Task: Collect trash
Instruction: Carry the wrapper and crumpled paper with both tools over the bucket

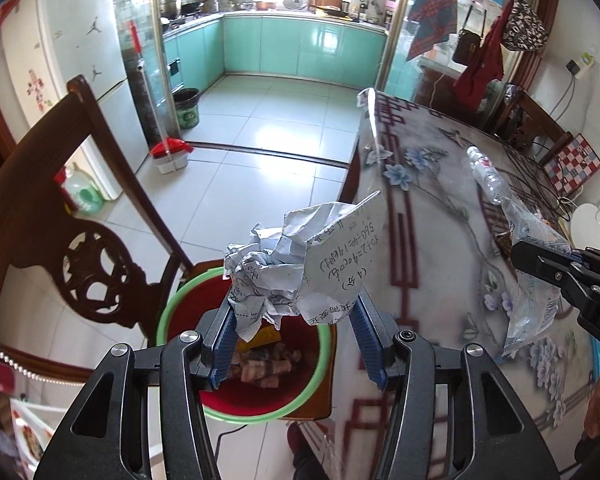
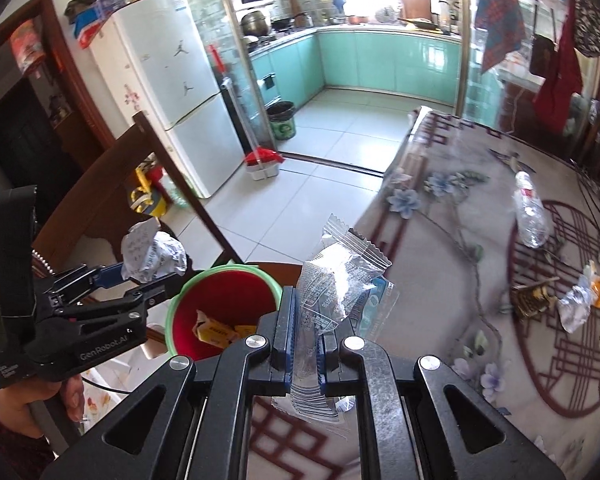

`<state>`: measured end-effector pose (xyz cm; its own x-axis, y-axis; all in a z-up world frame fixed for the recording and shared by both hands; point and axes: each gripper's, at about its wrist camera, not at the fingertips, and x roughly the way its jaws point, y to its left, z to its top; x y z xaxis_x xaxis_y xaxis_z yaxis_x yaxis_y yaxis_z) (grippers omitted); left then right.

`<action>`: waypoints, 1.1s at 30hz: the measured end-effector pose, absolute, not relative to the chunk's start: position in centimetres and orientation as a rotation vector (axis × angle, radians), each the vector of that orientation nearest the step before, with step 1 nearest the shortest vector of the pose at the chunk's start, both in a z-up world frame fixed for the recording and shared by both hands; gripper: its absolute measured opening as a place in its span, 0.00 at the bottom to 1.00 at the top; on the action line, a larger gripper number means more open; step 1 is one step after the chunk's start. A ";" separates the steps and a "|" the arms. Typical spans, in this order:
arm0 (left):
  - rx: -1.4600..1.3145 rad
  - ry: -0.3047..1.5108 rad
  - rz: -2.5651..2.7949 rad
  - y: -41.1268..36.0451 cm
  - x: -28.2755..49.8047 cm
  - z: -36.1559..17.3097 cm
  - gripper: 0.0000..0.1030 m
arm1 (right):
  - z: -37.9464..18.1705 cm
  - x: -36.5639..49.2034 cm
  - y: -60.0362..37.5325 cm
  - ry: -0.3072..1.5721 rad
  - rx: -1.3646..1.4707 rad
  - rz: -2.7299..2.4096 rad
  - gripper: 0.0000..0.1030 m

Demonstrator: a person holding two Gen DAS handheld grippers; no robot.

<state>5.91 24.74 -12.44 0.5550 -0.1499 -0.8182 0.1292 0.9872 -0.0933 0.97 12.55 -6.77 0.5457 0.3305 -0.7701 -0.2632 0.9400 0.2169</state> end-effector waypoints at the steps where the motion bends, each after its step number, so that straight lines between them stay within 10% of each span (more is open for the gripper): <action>1: -0.026 0.971 -0.154 25.2 5.9 -12.6 0.49 | -6.8 1.1 13.1 0.931 0.076 0.363 0.06; 33: -0.076 1.131 0.028 32.6 8.8 -18.9 0.50 | -14.0 7.1 23.4 1.116 0.048 0.616 0.06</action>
<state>8.81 32.62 -18.91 0.4256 -0.0165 -0.9048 -0.0607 0.9971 -0.0468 7.14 23.43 -13.97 0.2920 0.4855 -0.8240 -0.4393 0.8334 0.3353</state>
